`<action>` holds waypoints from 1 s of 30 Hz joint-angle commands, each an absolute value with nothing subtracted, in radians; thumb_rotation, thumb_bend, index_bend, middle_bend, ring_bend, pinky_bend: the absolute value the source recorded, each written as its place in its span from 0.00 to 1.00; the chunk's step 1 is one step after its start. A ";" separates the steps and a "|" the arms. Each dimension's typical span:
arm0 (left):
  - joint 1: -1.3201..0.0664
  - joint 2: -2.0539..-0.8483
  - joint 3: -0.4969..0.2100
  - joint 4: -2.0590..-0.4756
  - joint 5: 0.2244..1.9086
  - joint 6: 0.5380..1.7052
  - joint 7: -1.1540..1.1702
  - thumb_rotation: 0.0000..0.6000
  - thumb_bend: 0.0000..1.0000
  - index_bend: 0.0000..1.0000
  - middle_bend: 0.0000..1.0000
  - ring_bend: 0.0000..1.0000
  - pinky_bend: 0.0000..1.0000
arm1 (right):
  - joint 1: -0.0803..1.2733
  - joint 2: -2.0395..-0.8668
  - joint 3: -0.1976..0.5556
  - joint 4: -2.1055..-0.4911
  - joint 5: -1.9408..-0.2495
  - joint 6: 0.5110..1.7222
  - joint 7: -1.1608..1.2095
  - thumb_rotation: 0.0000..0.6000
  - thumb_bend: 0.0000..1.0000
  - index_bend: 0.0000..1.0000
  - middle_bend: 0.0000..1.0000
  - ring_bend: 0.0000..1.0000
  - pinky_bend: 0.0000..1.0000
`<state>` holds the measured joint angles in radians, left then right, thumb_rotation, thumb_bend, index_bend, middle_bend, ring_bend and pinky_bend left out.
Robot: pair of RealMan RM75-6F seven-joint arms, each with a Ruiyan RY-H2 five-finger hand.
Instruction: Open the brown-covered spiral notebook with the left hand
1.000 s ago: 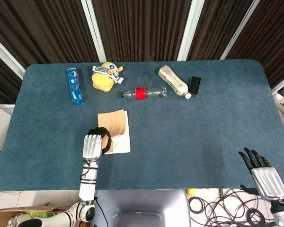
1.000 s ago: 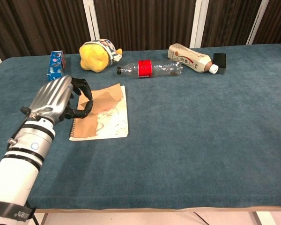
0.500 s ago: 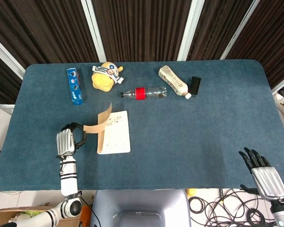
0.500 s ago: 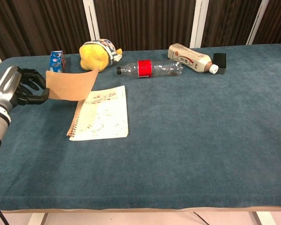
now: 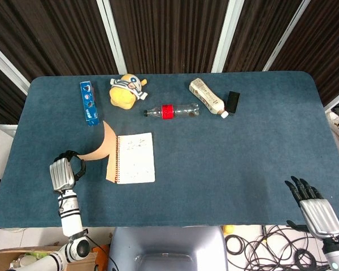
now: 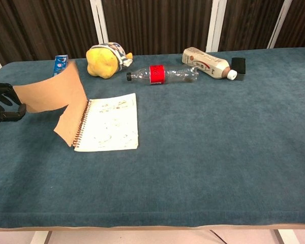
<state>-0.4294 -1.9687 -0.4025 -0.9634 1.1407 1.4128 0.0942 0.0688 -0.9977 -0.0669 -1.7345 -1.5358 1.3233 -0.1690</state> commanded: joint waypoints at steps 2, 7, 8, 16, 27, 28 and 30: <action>-0.430 -1.975 -0.409 -0.913 1.119 1.398 0.107 1.00 0.51 0.69 0.48 0.39 0.42 | 0.070 -0.998 -0.066 -1.737 -1.531 1.321 -0.172 1.00 0.05 0.00 0.00 0.00 0.18; -0.434 -1.979 -0.407 -0.836 1.111 1.385 0.116 1.00 0.51 0.69 0.48 0.39 0.42 | 0.072 -0.999 -0.064 -1.739 -1.524 1.316 -0.178 1.00 0.05 0.00 0.00 0.00 0.18; -0.435 -1.979 -0.404 -0.822 1.113 1.382 0.115 1.00 0.51 0.69 0.48 0.39 0.42 | 0.073 -0.999 -0.064 -1.739 -1.522 1.314 -0.179 1.00 0.05 0.00 0.00 0.00 0.18; -0.420 -1.964 -0.364 -0.776 1.114 1.297 0.072 1.00 0.49 0.55 0.39 0.35 0.40 | 0.077 -1.002 -0.062 -1.743 -1.511 1.305 -0.192 1.00 0.05 0.00 0.00 0.00 0.18; -0.401 -1.882 -0.306 -0.856 1.130 1.207 0.101 1.00 0.33 0.00 0.04 0.20 0.31 | 0.076 -1.002 -0.062 -1.745 -1.507 1.308 -0.194 1.00 0.05 0.00 0.00 0.00 0.18; -0.400 -1.869 -0.301 -0.874 1.132 1.204 0.116 1.00 0.31 0.00 0.02 0.19 0.31 | 0.075 -1.002 -0.062 -1.744 -1.508 1.309 -0.193 1.00 0.05 0.00 0.00 0.00 0.18; -0.395 -1.832 -0.287 -0.907 1.150 1.217 0.147 1.00 0.30 0.00 0.00 0.17 0.31 | 0.074 -1.003 -0.062 -1.743 -1.511 1.313 -0.190 1.00 0.05 0.00 0.00 0.00 0.18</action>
